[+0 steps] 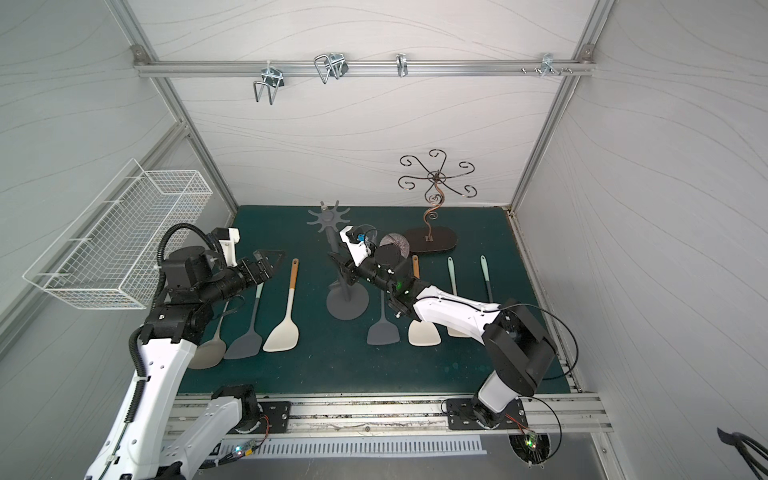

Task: Take the spatula off the kitchen utensil rack
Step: Adjust the rack at the center of the board.

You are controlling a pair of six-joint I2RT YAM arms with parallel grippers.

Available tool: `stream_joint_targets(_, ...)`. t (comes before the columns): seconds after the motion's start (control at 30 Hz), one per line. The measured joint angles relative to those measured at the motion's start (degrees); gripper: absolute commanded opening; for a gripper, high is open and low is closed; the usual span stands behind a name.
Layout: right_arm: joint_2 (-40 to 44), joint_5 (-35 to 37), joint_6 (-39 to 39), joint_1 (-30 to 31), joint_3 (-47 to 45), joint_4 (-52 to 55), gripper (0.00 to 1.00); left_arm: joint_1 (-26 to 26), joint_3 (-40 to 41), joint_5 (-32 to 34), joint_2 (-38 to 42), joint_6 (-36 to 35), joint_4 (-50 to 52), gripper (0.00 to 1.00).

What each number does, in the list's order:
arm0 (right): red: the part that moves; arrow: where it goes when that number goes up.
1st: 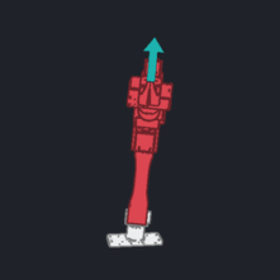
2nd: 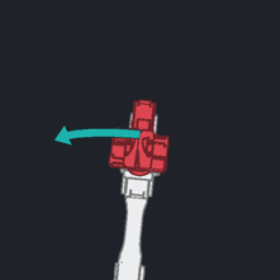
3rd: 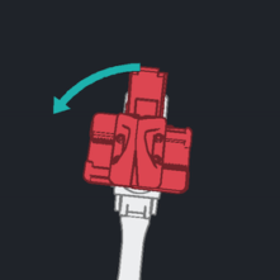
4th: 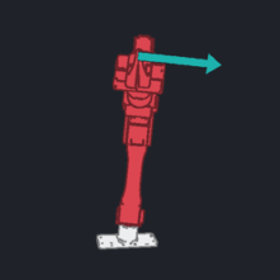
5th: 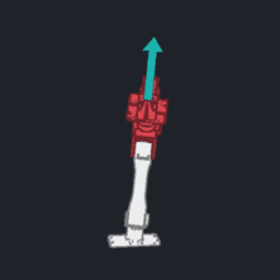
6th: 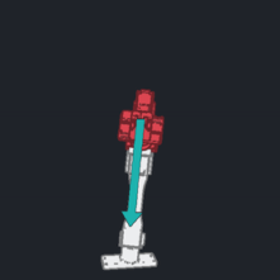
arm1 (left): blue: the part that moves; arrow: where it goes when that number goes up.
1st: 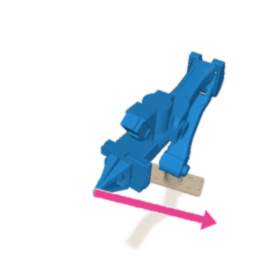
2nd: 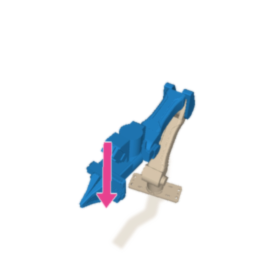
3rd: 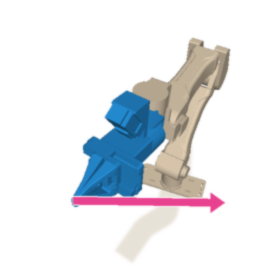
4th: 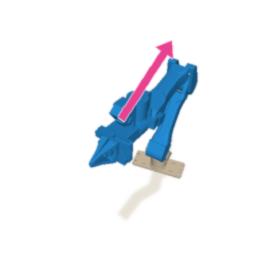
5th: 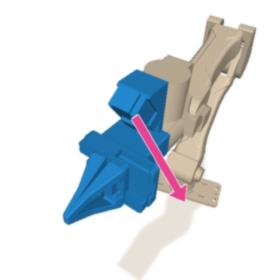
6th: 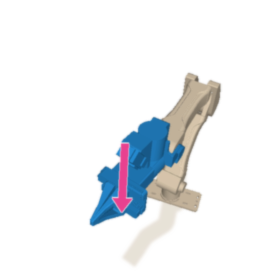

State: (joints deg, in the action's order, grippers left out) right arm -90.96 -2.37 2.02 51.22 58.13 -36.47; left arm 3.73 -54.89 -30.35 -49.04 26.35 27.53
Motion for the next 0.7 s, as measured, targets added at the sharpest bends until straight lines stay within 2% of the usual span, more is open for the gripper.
stream_joint_targets(0.4,-1.77,-1.75,-6.49,0.07,0.79,-0.37,0.19,0.0,1.9,-0.13,-0.31,0.02,-0.52,0.99)
stream_joint_targets(0.57,-2.54,-4.33,-8.02,-0.37,1.97,0.2,0.04,0.0,2.12,-0.28,-0.63,0.02,-0.81,0.99)
stream_joint_targets(0.7,-3.5,-9.11,-8.55,-2.16,3.56,1.38,0.02,0.0,2.12,-0.33,-0.63,0.0,-1.14,0.99)
